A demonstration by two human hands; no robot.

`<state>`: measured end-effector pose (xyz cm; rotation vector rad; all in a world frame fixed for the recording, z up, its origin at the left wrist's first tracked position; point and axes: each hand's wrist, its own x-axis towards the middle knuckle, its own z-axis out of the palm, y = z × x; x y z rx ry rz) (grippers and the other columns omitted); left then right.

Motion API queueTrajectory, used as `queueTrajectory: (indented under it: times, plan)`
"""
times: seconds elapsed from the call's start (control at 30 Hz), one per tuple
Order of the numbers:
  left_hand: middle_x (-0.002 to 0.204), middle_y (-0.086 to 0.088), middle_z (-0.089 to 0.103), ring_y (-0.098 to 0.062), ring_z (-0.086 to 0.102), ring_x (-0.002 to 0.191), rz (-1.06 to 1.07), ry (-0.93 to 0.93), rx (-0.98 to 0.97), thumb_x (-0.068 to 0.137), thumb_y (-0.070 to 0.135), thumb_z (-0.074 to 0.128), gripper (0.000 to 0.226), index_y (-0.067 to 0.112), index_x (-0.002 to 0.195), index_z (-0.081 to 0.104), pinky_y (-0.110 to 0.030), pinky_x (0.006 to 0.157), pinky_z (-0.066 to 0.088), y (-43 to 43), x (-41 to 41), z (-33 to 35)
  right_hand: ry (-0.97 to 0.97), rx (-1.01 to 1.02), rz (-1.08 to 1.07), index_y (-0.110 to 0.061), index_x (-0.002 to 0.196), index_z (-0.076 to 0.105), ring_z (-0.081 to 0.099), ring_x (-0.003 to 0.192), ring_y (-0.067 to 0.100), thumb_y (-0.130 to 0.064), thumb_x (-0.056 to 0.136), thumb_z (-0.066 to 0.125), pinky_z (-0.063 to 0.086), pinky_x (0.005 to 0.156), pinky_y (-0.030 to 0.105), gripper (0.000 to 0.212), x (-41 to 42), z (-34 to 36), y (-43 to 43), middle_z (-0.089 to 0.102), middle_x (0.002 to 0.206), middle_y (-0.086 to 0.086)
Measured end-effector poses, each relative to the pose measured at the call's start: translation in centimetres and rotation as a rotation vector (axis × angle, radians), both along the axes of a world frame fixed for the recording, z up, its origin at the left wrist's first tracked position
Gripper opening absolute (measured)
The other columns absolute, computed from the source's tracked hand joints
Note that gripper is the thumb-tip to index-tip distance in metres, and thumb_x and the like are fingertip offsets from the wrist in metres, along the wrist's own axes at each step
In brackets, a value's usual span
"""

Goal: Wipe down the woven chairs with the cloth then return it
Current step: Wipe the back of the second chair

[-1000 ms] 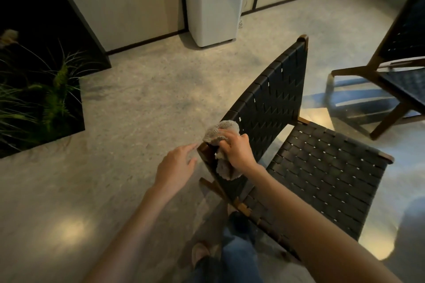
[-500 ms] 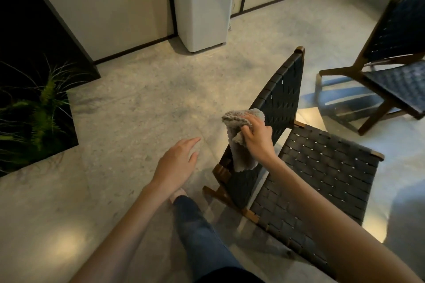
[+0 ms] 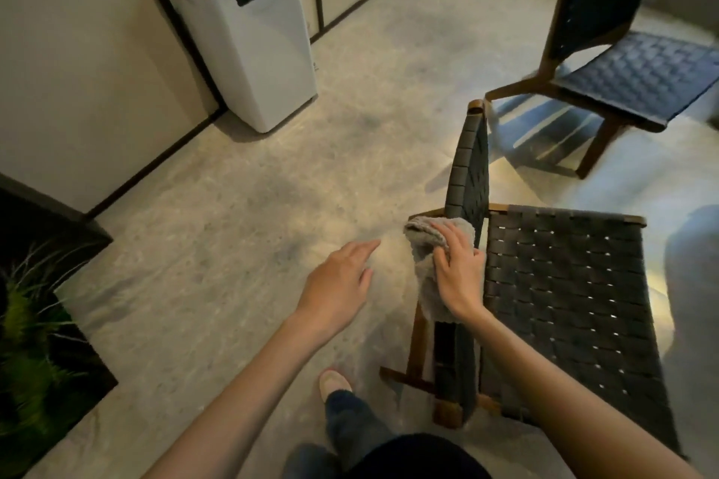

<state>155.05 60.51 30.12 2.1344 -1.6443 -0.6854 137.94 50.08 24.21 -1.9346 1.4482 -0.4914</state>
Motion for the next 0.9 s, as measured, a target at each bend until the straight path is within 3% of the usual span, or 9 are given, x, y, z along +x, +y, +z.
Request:
queueTrajectory:
  times: [0.07,0.23,0.37,0.5,0.57,0.63,0.77,0.9]
  plan:
    - [0.145,0.004,0.041,-0.015,0.043,0.128,-0.067,0.011,0.018,0.099,0.025,0.041,0.046,0.026,0.145,0.034,-0.029,0.101,0.038,-2.2,1.1,0.0,-0.024,-0.006,-0.098,-0.028,0.138,0.047,0.039,0.124,0.017,-0.017,0.099,0.043,0.01,0.084,-0.003,0.041,0.8,0.9,-1.3,0.042,0.145,-0.005]
    - [0.143,0.0,0.045,-0.02,0.047,0.125,-0.203,-0.012,0.056,0.099,0.027,0.042,0.047,0.025,0.145,0.035,-0.033,0.098,0.04,-8.0,4.3,-0.8,-0.082,-0.01,-0.247,-0.023,0.138,0.045,0.036,0.132,0.019,-0.015,0.1,0.044,0.02,0.105,0.027,0.039,2.7,3.4,-5.0,0.041,0.147,0.0]
    - [0.142,0.001,0.046,-0.02,0.049,0.123,-0.272,-0.037,0.052,0.098,0.029,0.042,0.046,0.027,0.144,0.036,-0.032,0.092,0.042,-13.5,7.7,-1.8,-0.102,0.042,-0.33,-0.021,0.138,0.046,0.035,0.133,0.02,-0.014,0.1,0.042,0.02,0.112,0.039,0.039,4.9,4.4,-8.2,0.042,0.146,0.002]
    - [0.139,0.002,0.049,-0.021,0.05,0.121,-0.329,-0.066,0.056,0.099,0.029,0.041,0.044,0.028,0.143,0.038,-0.033,0.089,0.043,-19.7,11.2,-2.4,-0.119,0.117,-0.388,-0.025,0.12,0.058,0.045,0.114,0.013,-0.013,0.099,0.04,0.022,0.109,0.043,0.031,7.3,4.0,-11.7,0.054,0.119,-0.008]
    - [0.138,0.001,0.05,-0.021,0.05,0.121,-0.388,-0.058,0.069,0.099,0.029,0.041,0.044,0.027,0.142,0.039,-0.034,0.09,0.042,-23.0,13.0,-2.6,-0.121,0.107,-0.496,-0.025,0.116,0.059,0.048,0.11,0.015,-0.015,0.098,0.041,0.028,0.107,0.045,0.028,8.4,3.7,-13.1,0.055,0.115,-0.007]
    - [0.137,0.001,0.051,-0.022,0.051,0.12,-0.453,-0.047,0.073,0.098,0.028,0.041,0.043,0.027,0.142,0.04,-0.035,0.091,0.042,-26.5,14.6,-2.5,-0.104,0.051,-0.59,-0.027,0.116,0.059,0.049,0.108,0.012,-0.016,0.098,0.042,0.031,0.105,0.043,0.027,9.5,3.5,-14.4,0.054,0.114,-0.009]
    - [0.136,0.002,0.052,-0.019,0.053,0.118,-0.588,0.01,0.083,0.098,0.027,0.042,0.042,0.027,0.141,0.041,-0.033,0.092,0.043,-33.1,16.2,-2.2,-0.063,-0.075,-0.707,-0.029,0.121,0.058,0.045,0.109,0.006,-0.016,0.097,0.044,0.024,0.092,0.026,0.031,11.4,4.6,-18.4,0.056,0.126,-0.006]
    - [0.133,0.0,0.056,-0.019,0.056,0.116,-0.678,0.079,0.067,0.098,0.023,0.043,0.041,0.023,0.139,0.044,-0.034,0.094,0.045,-39.7,15.0,-1.5,-0.005,-0.096,-0.953,-0.032,0.132,0.051,0.037,0.107,0.011,-0.027,0.098,0.041,0.026,0.074,0.015,0.036,11.8,5.3,-23.0,0.047,0.139,-0.008]
